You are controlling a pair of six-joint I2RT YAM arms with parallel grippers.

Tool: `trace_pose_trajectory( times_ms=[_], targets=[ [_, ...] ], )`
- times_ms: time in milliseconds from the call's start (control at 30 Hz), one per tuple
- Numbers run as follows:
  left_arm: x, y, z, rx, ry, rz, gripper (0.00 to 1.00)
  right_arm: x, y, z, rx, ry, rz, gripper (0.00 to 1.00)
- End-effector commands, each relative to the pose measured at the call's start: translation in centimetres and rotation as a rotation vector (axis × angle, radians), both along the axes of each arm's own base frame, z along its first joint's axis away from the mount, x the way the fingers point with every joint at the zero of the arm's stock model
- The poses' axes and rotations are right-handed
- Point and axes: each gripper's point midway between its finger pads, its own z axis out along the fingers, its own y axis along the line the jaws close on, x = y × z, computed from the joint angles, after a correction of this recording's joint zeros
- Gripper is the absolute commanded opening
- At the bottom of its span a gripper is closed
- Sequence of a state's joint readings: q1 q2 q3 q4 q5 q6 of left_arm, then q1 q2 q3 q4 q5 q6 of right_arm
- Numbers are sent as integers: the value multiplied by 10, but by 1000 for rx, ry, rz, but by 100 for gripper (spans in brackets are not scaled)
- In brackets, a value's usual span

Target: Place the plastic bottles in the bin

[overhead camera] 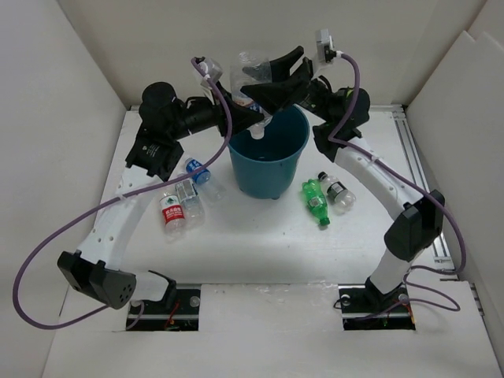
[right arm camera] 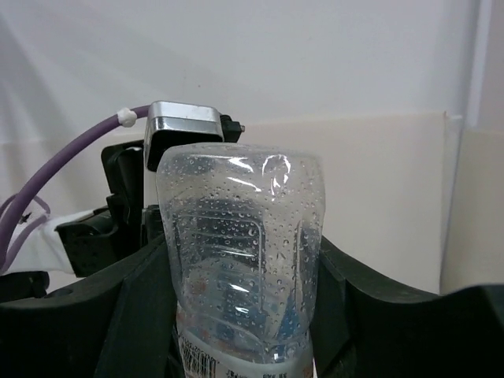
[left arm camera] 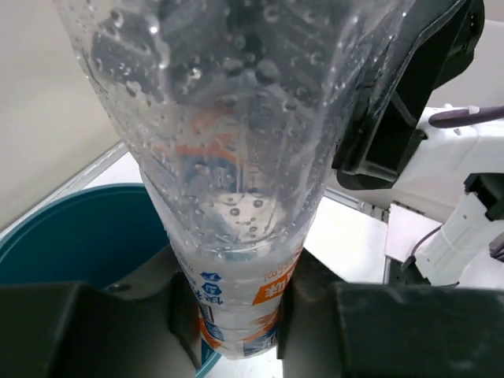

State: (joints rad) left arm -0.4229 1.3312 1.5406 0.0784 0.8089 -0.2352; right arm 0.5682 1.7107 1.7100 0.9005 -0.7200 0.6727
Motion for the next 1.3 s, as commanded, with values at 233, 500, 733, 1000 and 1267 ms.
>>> trace_pose_trajectory(
  times_ms=[233,500,733,1000,1267],
  targets=[
    [54,-1,10,-85,-21,136,1,37,-69,-17,-74,31,-288,100],
    [111,-15,-44,1,83,203,2,57,-156,-49,-205,32,-644,100],
    [112,-15,-46,2,93,229,100,65,-221,-106,-422,97,-922,100],
    [87,3,11,-73,43,287,100,102,-315,-286,-929,384,-1159,100],
    [107,94,42,-136,255,790,100,89,-317,-415,-1165,570,-1040,100]
  ],
)
